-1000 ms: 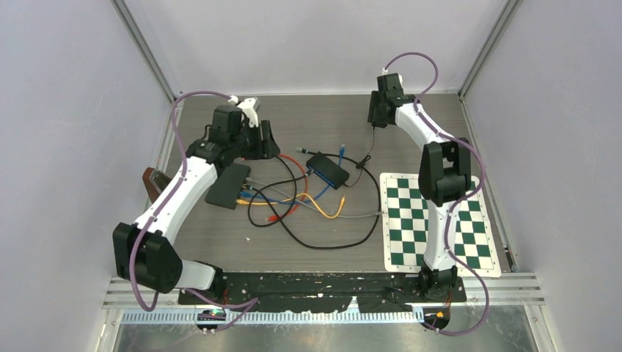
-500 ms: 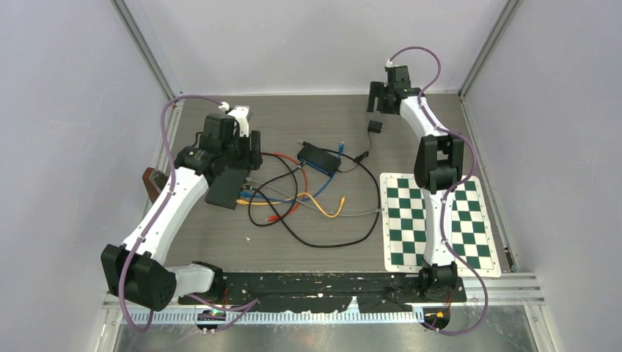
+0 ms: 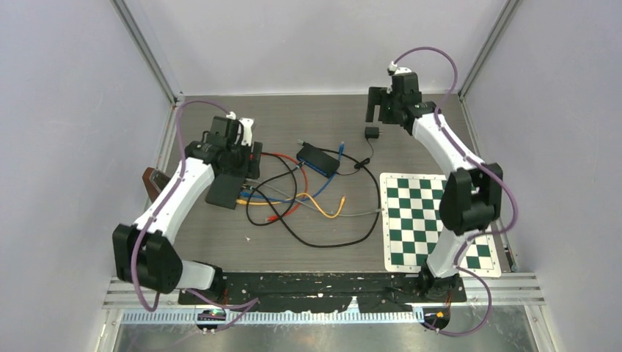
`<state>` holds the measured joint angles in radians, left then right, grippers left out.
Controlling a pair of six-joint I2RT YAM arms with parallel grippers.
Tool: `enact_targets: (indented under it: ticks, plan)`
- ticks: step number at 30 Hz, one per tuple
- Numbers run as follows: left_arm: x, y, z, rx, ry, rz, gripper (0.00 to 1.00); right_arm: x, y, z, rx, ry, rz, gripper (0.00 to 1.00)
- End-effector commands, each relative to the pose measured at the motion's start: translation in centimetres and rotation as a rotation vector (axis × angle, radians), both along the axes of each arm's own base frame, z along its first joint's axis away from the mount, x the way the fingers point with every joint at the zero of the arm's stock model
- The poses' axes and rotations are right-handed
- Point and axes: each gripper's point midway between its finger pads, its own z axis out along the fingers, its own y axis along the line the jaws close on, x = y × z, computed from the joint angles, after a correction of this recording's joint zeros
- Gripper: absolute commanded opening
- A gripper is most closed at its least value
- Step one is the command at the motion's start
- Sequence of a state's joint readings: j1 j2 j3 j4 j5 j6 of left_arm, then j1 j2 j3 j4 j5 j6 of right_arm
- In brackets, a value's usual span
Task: Insert the plug into the switch port
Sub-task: Place the plug at the center of the board.
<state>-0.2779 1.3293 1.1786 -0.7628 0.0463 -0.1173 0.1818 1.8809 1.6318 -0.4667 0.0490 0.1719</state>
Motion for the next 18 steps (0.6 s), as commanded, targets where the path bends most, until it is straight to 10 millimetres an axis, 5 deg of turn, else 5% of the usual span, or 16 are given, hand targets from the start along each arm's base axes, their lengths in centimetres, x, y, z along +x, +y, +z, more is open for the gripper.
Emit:
enact_targets:
  ticks: [1, 3, 8, 14, 18]
  plan:
    - [0.2, 0.0, -3.2, 0.005, 0.16, -0.028, 0.65, -3.2, 7.1, 5.7, 0.189, -0.199, 0.14, 0.96]
    - [0.8, -0.7, -4.6, -0.01, 0.215, -0.046, 0.64, -5.6, 10.1, 7.4, 0.356, -0.288, 0.227, 0.95]
    - [2.8, -1.7, -6.3, -0.062, 0.258, -0.039, 0.64, -8.4, 13.3, 5.3, 0.562, -0.234, 0.342, 0.95]
    - [3.9, -2.2, -7.4, -0.077, 0.279, -0.044, 0.6, -9.9, 12.8, 1.9, 0.498, -0.155, 0.357, 0.95]
    - [4.2, -2.6, -7.8, -0.095, 0.285, -0.039, 0.58, -10.3, 12.8, 1.5, 0.475, -0.146, 0.356, 0.96]
